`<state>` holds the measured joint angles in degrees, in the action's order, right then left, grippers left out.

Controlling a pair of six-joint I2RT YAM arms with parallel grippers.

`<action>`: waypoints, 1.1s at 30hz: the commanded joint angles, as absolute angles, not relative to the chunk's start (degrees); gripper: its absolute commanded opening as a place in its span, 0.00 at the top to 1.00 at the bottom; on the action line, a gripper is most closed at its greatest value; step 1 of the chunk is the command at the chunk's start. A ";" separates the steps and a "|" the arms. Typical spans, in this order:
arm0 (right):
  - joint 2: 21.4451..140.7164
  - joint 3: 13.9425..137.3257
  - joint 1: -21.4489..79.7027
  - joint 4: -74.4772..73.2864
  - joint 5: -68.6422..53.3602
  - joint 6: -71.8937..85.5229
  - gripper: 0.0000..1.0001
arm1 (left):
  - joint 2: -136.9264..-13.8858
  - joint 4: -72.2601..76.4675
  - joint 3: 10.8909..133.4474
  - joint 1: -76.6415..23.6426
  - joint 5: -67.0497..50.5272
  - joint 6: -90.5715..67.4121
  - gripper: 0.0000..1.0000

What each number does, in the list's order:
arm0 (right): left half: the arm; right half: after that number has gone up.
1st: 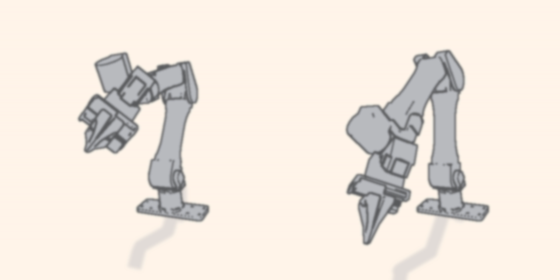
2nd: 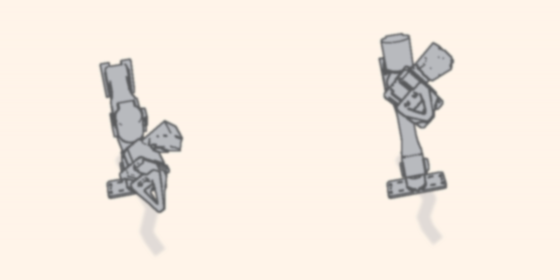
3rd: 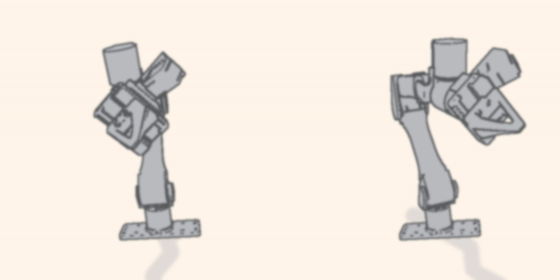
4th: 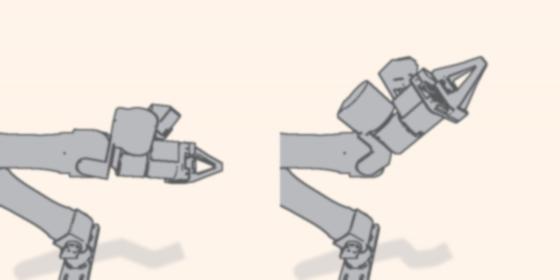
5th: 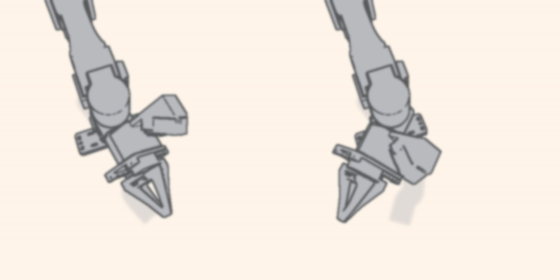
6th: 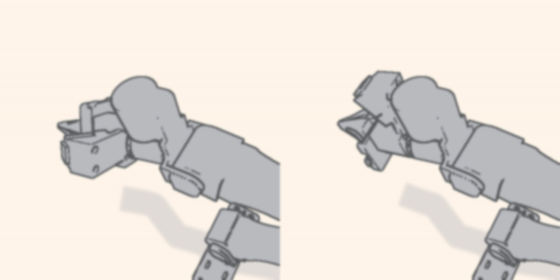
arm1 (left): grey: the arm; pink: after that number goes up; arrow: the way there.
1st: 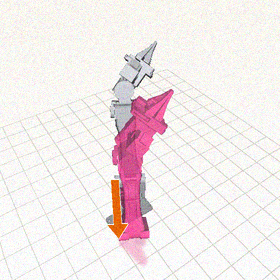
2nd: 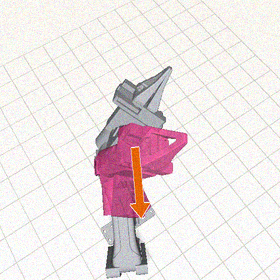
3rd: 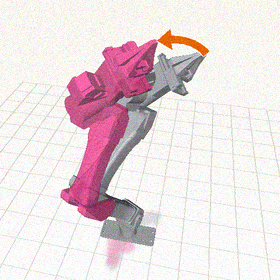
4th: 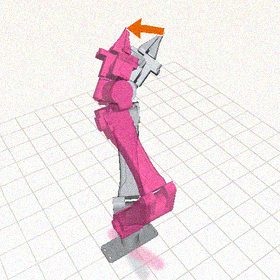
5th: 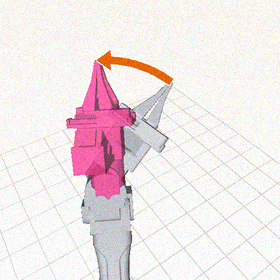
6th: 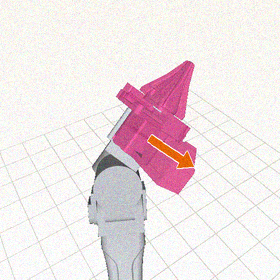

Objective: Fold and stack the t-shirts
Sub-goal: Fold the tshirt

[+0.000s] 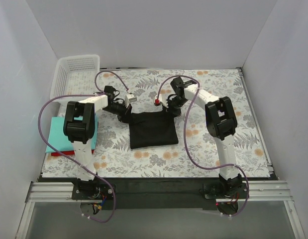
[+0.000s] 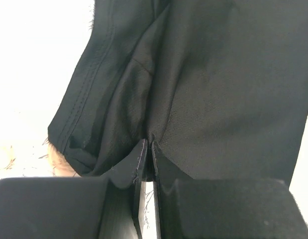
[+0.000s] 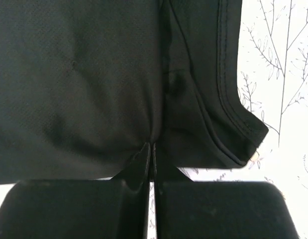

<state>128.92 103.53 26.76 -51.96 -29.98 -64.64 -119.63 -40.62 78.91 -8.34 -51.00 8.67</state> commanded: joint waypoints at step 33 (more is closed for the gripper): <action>124.09 96.41 25.93 -46.15 -63.01 -17.85 0.90 | -97.64 -22.06 59.68 -26.98 -51.24 -2.02 0.50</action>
